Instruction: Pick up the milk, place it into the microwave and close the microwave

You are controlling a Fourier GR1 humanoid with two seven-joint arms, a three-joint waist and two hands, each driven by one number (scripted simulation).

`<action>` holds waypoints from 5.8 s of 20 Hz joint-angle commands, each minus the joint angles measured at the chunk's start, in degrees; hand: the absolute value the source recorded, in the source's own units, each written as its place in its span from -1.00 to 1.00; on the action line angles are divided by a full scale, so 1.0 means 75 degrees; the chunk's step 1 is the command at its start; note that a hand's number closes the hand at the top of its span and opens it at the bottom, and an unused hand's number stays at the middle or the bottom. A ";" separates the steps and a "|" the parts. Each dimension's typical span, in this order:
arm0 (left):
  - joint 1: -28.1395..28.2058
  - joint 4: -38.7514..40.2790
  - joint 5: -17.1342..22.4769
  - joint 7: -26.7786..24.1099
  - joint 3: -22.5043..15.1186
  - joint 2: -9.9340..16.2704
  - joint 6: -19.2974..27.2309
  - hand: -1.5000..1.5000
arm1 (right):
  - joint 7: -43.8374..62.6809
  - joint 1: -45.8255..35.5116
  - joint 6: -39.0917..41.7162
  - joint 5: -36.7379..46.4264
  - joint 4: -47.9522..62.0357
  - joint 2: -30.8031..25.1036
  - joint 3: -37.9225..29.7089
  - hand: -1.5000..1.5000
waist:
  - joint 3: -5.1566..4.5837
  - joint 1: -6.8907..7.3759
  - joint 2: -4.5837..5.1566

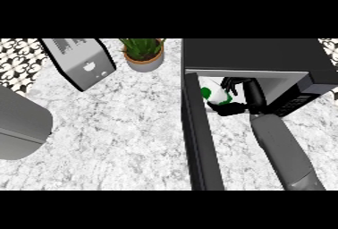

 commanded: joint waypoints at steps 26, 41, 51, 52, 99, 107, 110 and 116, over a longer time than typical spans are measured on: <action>-0.1029 0.0536 0.0117 0.0275 0.0075 0.0369 -0.0234 -1.00 | -0.0732 -0.3309 -0.3718 0.1533 0.5027 -0.0740 -0.0666 1.00 | 0.0023 0.0735 0.0362; -0.1568 0.0953 -0.0408 0.0346 -0.0116 0.0633 -0.0329 -1.00 | -0.0585 -0.3316 -0.4343 0.1783 0.5147 -0.0596 -0.0536 -1.00 | 0.0051 0.0821 0.0452; -0.1835 0.1047 -0.0596 0.0418 -0.0791 0.0675 -0.0764 -1.00 | -0.1327 -0.3298 -0.2459 0.1158 0.5040 -0.0527 -0.1130 -1.00 | 0.0050 0.0607 0.0382; -0.1767 0.1114 -0.0810 0.0354 -0.0943 0.0555 -0.0822 -1.00 | -0.1420 -0.3297 -0.2318 0.1061 0.4998 -0.0459 -0.1224 -1.00 | 0.0044 0.0576 0.0350; -0.5385 0.3997 -0.4505 0.1020 -0.6983 -0.0074 0.1984 1.00 | -0.2859 0.3880 0.4010 -0.0952 0.0248 -0.1052 -0.1712 -1.00 | -0.0019 -0.0540 -0.0066; -0.6753 0.7061 -0.4619 0.0199 -0.8618 -0.0074 0.3656 1.00 | -0.2838 0.5031 0.3898 -0.1148 -0.1492 -0.1535 -0.1546 -1.00 | -0.0012 -0.0496 -0.0005; -0.6868 0.7805 -0.4535 -0.0342 -0.9041 -0.0074 0.4447 1.00 | -0.2490 0.5482 0.4453 -0.1503 -0.2590 -0.1877 -0.1437 -1.00 | -0.0024 -0.0581 -0.0017; -0.7752 0.9206 -0.3712 -0.1542 -0.9695 -0.0074 0.6158 1.00 | -0.2274 0.5773 0.4933 -0.2236 -0.3574 -0.2009 -0.1306 -1.00 | -0.0032 -0.0806 0.0039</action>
